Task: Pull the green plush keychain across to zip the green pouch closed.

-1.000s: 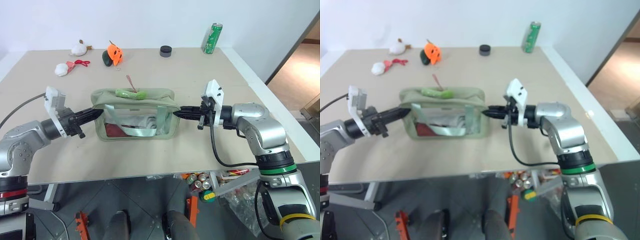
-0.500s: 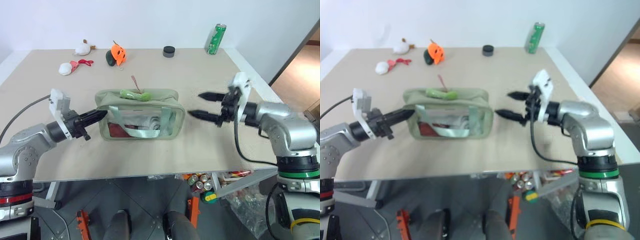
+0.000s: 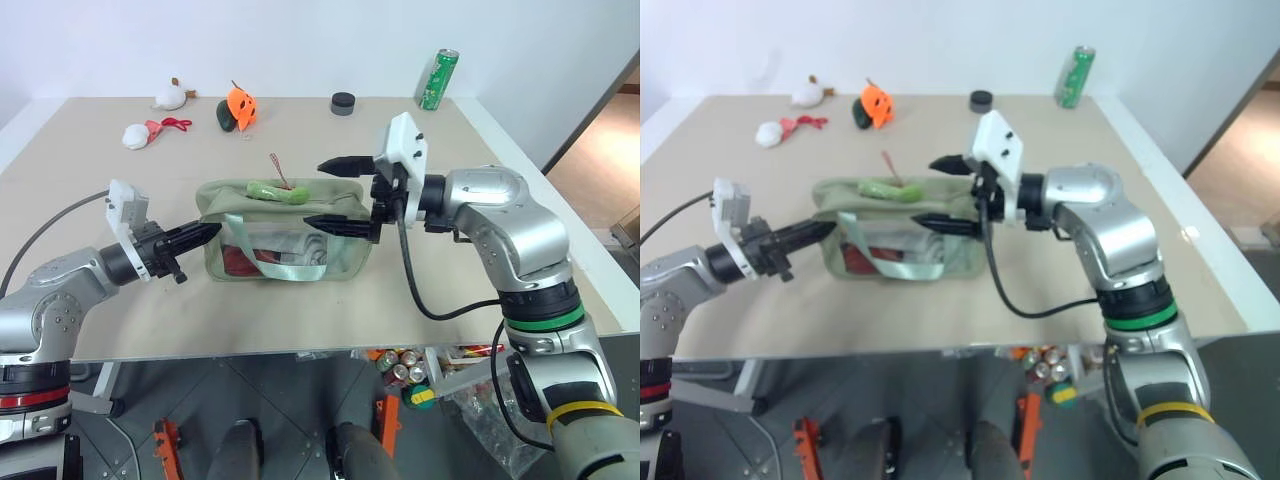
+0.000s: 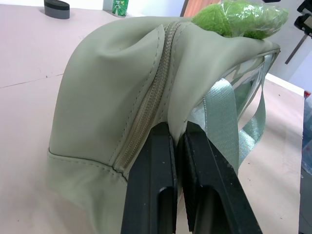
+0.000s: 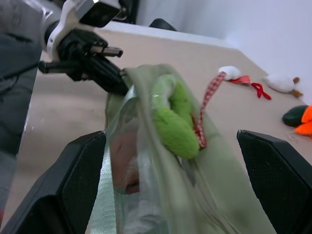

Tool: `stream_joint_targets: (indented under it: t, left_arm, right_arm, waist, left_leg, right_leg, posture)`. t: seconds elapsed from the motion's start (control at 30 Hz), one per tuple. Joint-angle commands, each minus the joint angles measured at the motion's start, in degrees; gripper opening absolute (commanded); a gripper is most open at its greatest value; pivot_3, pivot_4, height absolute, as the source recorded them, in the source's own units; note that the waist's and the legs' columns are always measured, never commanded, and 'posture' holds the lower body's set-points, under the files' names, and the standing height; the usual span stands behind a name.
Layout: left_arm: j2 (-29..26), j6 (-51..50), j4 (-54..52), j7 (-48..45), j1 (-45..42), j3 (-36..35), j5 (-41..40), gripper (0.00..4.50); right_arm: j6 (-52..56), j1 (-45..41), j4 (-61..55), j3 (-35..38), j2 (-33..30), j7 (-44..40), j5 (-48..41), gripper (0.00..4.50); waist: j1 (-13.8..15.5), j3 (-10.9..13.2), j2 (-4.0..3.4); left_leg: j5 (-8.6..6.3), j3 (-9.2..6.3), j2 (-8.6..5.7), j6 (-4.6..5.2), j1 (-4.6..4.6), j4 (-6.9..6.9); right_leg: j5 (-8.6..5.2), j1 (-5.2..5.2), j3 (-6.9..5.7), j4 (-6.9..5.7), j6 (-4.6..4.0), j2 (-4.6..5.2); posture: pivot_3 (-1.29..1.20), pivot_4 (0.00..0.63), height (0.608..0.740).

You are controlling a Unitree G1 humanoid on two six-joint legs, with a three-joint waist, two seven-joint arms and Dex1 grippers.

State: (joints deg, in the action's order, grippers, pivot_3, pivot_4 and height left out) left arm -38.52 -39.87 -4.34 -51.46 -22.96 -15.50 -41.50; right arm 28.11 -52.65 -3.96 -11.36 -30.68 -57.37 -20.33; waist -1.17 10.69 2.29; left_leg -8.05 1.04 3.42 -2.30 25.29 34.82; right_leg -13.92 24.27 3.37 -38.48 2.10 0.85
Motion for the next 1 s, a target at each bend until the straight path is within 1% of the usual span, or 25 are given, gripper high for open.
stream_joint_targets:
  t: [0.03,0.4,0.43,0.5,0.6,0.63,0.7,0.77,0.83,0.87,1.0]
  left_arm:
    - [0.68,-0.67,-1.62,0.26,0.32,2.33,0.28,0.0]
    - [1.68,-1.17,-3.71,1.38,1.53,2.63,-0.11,0.0]
    - [1.73,-1.22,-3.95,1.43,1.72,2.59,-0.18,0.0]
    - [1.83,-1.32,-4.15,1.59,1.91,2.49,-0.26,0.0]
    - [1.93,-1.44,-4.5,1.72,2.21,2.42,-0.36,0.0]
    - [1.97,-1.42,-4.55,1.75,2.27,2.45,-0.35,0.0]
    - [2.07,-1.39,-4.51,1.81,2.27,2.55,-0.31,0.0]
    - [2.16,-1.37,-4.44,1.85,2.23,2.62,-0.26,0.0]
    - [2.23,-1.39,-4.42,1.84,2.21,2.65,-0.27,0.0]
    - [2.28,-1.36,-4.47,1.86,2.28,2.67,-0.24,0.0]
    - [2.32,-1.28,-4.37,1.78,2.3,2.66,-0.17,0.0]
  right_arm:
    - [-5.0,-3.26,2.3,-1.21,1.02,-0.68,3.5,4.44]
    - [-10.56,-6.55,9.87,-2.52,5.91,-2.69,7.24,4.44]
    - [-10.87,-6.6,10.23,-2.38,6.1,-2.87,7.42,4.21]
    - [-11.53,-6.79,11.27,-2.11,6.54,-3.14,7.73,3.6]
    - [-12.18,-6.74,11.88,-1.91,6.81,-3.46,7.98,2.53]
    - [-12.22,-6.71,12.0,-1.78,6.91,-3.58,7.93,2.28]
    - [-12.25,-6.71,12.26,-1.52,6.99,-3.89,7.89,1.48]
    - [-12.21,-6.7,12.37,-1.39,6.93,-4.21,7.85,0.9]
    - [-12.12,-6.69,12.4,-1.31,6.81,-4.42,7.82,0.15]
    - [-12.05,-6.55,12.24,-1.24,6.63,-4.62,7.76,0.03]
    - [-11.98,-6.32,12.05,-1.09,6.25,-5.14,7.76,0.03]
  waist:
    - [0.01,0.0,0.0]
    - [0.09,0.0,0.0]
    - [0.09,0.0,0.0]
    - [0.09,0.0,0.0]
    - [0.09,0.0,0.0]
    - [0.09,0.0,0.0]
    - [0.09,0.0,0.0]
    - [0.09,0.0,0.0]
    - [0.09,0.0,0.0]
    - [0.09,0.0,0.0]
    - [0.09,0.0,0.0]
  left_leg:
    - [0.0,0.0,0.0,0.0,0.0,0.0]
    - [0.0,-0.02,0.0,0.0,0.02,-0.01]
    - [0.0,-0.01,0.0,0.0,0.02,-0.01]
    - [0.0,-0.01,0.0,0.0,0.02,-0.01]
    - [0.0,-0.01,0.0,0.0,0.02,-0.01]
    - [0.0,-0.01,0.0,0.0,0.02,-0.01]
    - [0.0,-0.01,0.0,0.0,0.02,-0.01]
    - [0.0,-0.01,0.0,0.0,0.02,-0.01]
    - [0.0,-0.01,0.0,0.0,0.02,-0.01]
    - [0.0,-0.01,0.0,0.0,0.02,-0.01]
    - [0.0,-0.01,0.0,0.0,0.02,-0.01]
  right_leg:
    - [0.01,0.0,-0.01,0.0,-0.01,0.0]
    - [0.05,-0.07,-0.06,0.12,0.02,0.02]
    - [0.07,-0.07,-0.05,0.14,0.04,0.02]
    - [0.09,-0.08,-0.05,0.17,0.05,0.03]
    - [0.11,-0.09,-0.05,0.19,0.05,0.03]
    - [0.11,-0.09,-0.05,0.19,0.05,0.03]
    - [0.11,-0.09,-0.05,0.19,0.06,0.03]
    - [0.11,-0.09,-0.05,0.19,0.05,0.03]
    - [0.11,-0.09,-0.05,0.19,0.06,0.03]
    - [0.11,-0.09,-0.06,0.19,0.05,0.03]
    - [0.11,-0.09,-0.05,0.19,0.05,0.03]
  posture:
    - [0.0,0.15,0.74]
    - [0.0,0.15,0.74]
    - [0.0,0.15,0.74]
    - [0.0,0.15,0.74]
    - [0.0,0.15,0.74]
    - [0.0,0.15,0.74]
    - [0.0,0.15,0.74]
    - [0.0,0.15,0.74]
    - [0.0,0.15,0.74]
    - [0.0,0.15,0.74]
    - [0.0,0.15,0.74]
